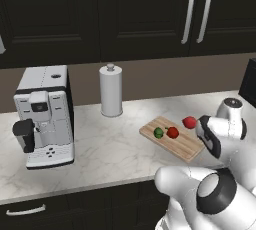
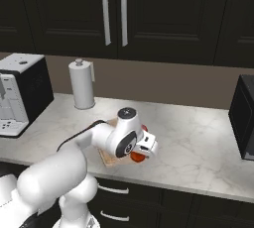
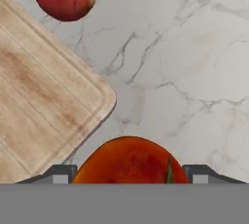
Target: Place the avocado, onion, tomato, and bell pepper on the cutting board.
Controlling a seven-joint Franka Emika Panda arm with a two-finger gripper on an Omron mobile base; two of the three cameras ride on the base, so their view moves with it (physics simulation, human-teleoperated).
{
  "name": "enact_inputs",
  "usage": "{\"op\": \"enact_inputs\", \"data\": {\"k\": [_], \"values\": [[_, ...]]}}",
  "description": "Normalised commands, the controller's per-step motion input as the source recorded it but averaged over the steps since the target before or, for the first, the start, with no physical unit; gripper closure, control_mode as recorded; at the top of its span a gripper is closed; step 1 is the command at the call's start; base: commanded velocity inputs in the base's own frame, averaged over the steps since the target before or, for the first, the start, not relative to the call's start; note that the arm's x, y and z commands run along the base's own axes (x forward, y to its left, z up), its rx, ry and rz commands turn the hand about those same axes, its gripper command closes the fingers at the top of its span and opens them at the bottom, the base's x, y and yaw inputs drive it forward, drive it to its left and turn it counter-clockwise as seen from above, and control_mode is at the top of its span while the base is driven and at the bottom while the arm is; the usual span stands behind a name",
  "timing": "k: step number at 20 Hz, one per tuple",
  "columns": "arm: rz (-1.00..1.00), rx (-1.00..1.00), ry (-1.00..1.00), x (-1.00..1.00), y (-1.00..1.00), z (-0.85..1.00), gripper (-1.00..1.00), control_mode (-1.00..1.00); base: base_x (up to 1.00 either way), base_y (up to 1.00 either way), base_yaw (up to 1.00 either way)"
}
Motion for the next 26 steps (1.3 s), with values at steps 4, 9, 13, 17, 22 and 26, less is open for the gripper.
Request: {"op": "enact_inputs", "data": {"k": [4,9,13,17,22,26], "values": [[0.09,0.07,-0.06,0.03,0.54,0.45,1.0,-1.0,0.0,0.0,0.0],[0.08,0.04,-0.03,0.18,0.48,0.21,1.0,-1.0,0.0,0.0,0.0],[0.06,0.0,-0.03,0.24,0.34,0.0,1.0,-1.0,0.0,0.0,0.0],[0.04,0.0,0.0,0.26,0.36,0.0,1.0,-1.0,0.0,0.0,0.0],[0.01,0.0,0.0,0.09,0.16,-0.02,1.0,-1.0,0.0,0.0,0.0],[0.0,0.0,0.04,0.03,0.0,-0.21,1.0,-1.0,0.0,0.0,0.0]]}}
